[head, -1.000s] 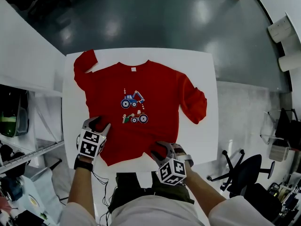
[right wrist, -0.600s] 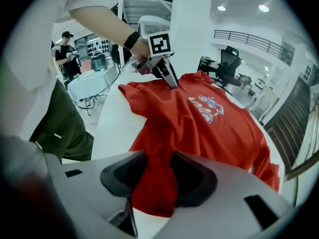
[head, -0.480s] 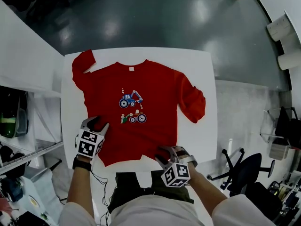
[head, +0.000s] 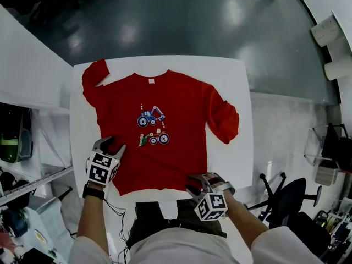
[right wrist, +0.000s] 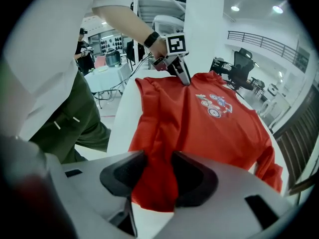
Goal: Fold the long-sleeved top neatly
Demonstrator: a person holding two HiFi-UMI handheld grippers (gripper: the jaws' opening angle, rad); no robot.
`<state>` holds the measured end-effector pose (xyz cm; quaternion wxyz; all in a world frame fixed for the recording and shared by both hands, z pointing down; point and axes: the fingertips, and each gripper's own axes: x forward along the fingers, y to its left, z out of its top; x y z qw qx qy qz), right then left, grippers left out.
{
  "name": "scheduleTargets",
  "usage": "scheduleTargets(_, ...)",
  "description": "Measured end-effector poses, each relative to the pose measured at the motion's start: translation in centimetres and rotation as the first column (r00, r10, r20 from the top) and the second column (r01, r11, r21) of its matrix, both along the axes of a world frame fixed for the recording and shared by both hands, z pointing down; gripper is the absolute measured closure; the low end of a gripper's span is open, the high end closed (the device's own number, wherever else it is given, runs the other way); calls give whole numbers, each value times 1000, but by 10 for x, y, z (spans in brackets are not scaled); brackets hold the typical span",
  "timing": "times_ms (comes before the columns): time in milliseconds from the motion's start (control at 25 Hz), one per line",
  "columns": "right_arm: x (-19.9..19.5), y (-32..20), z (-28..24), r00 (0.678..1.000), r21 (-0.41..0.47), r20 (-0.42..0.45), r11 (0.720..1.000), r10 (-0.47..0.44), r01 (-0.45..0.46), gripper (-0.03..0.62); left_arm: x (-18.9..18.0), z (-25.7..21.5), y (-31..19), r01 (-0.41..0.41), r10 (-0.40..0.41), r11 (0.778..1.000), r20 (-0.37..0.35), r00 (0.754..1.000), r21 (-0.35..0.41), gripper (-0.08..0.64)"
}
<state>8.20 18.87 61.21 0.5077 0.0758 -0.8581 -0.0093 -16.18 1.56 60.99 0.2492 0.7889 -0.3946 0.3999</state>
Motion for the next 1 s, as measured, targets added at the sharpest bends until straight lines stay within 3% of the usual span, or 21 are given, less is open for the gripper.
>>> scheduleTargets(440, 1, 2, 1, 1000, -28, -17, 999, -22, 22, 394, 1, 0, 1, -17, 17, 1000, 12, 1000, 0, 356)
scheduleTargets(680, 1, 2, 2, 999, -40, -27, 999, -32, 31, 396, -1, -17, 2, -10, 9, 998, 14, 1000, 70, 351)
scheduleTargets(1000, 1, 2, 3, 999, -49, -34, 998, -38, 36, 394, -8, -42, 47, -17, 16, 995, 13, 1000, 97, 351)
